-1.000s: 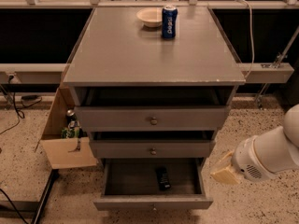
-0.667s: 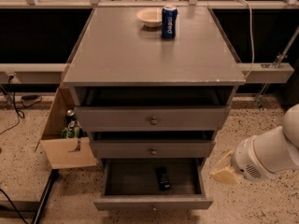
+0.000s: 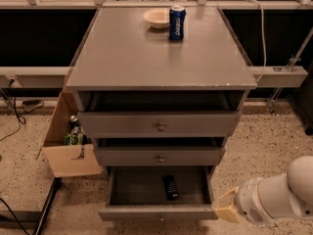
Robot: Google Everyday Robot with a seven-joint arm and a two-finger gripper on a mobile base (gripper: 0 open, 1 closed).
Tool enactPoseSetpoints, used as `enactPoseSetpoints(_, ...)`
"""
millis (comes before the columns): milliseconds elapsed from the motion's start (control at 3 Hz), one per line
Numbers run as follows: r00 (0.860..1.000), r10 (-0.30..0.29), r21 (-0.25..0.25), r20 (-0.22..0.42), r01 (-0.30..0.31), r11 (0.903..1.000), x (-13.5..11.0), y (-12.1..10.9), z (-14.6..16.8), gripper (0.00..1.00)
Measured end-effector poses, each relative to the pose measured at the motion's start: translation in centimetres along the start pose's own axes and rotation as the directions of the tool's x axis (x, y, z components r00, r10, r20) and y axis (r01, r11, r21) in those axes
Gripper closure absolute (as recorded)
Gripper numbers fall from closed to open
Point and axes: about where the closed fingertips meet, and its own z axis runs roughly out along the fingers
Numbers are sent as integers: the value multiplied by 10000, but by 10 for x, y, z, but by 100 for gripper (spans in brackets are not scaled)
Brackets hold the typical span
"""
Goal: Close bottom drawer
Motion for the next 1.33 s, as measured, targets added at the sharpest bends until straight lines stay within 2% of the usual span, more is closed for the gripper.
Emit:
enactPoseSetpoints(333, 9981, -60, 10, 620, 60, 10000, 20, 0, 36, 100)
enactPoseSetpoints(667, 9930, 240, -161, 1158, -222, 9996, 41, -17, 81, 100)
enactPoseSetpoints(1000, 9908, 859, -807, 1050, -776, 9937, 70, -31, 135, 100)
enactPoseSetpoints(1333, 9888, 1099, -1169, 1007, -979, 9883, 79, -27, 153, 100)
